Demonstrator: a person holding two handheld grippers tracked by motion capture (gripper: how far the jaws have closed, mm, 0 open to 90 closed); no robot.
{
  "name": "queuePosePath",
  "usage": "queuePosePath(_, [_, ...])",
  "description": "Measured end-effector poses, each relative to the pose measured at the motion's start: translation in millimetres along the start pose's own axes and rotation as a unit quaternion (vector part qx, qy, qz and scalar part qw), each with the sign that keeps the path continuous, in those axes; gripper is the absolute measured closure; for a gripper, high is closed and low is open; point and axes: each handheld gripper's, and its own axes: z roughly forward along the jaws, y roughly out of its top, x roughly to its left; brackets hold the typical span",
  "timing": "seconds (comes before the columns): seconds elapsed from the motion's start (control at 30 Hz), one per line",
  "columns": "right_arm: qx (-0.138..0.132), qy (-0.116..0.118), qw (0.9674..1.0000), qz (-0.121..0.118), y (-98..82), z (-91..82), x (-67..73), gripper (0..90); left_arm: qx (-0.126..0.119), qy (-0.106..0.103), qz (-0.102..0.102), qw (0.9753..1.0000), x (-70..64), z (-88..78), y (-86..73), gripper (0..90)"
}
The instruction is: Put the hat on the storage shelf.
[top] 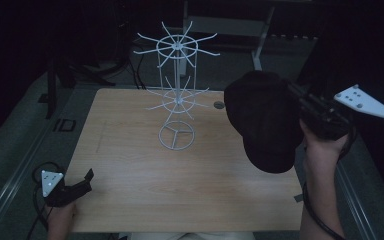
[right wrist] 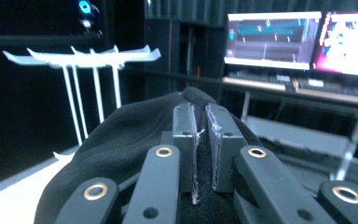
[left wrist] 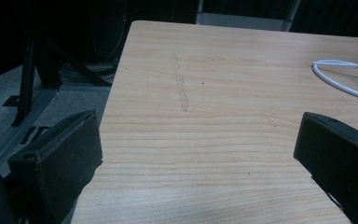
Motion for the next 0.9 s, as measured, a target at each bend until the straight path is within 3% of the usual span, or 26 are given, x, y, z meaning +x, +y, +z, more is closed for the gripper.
queuePosePath(0.27, [-0.036,0.025,0.9986,-0.029,57.7,12.9,24.0,83.0,0.000,0.000,0.001,1.0000,0.0,-0.2,0.0,1.4])
queuePosePath(0.5, [-0.043,0.051,0.9972,-0.034,84.5,40.6,47.3,83.0,0.000,-0.003,0.001,1.0000,0.2,-0.1,0.0,1.5])
queuePosePath(0.57, [-0.043,0.056,0.9969,-0.034,86.7,45.1,51.3,83.0,0.000,-0.003,0.001,1.0000,0.2,-0.1,0.0,1.5])
queuePosePath(0.6, [-0.040,0.069,0.9961,-0.037,89.9,55.3,62.5,83.0,0.000,-0.003,0.000,1.0000,0.3,-0.2,0.0,1.5])
queuePosePath(0.67, [-0.037,0.078,0.9954,-0.042,88.8,62.8,70.7,82.9,0.000,-0.004,0.000,1.0000,0.4,-0.3,0.0,1.4])
queuePosePath(0.73, [-0.034,0.082,0.9952,-0.043,86.8,66.7,74.0,82.9,-0.001,-0.005,0.000,1.0000,0.4,-0.5,-0.1,1.5])
queuePosePath(0.9, [-0.015,0.100,0.9943,-0.035,62.1,78.2,77.9,82.8,-0.002,-0.006,-0.001,1.0000,0.7,-0.4,0.0,1.5])
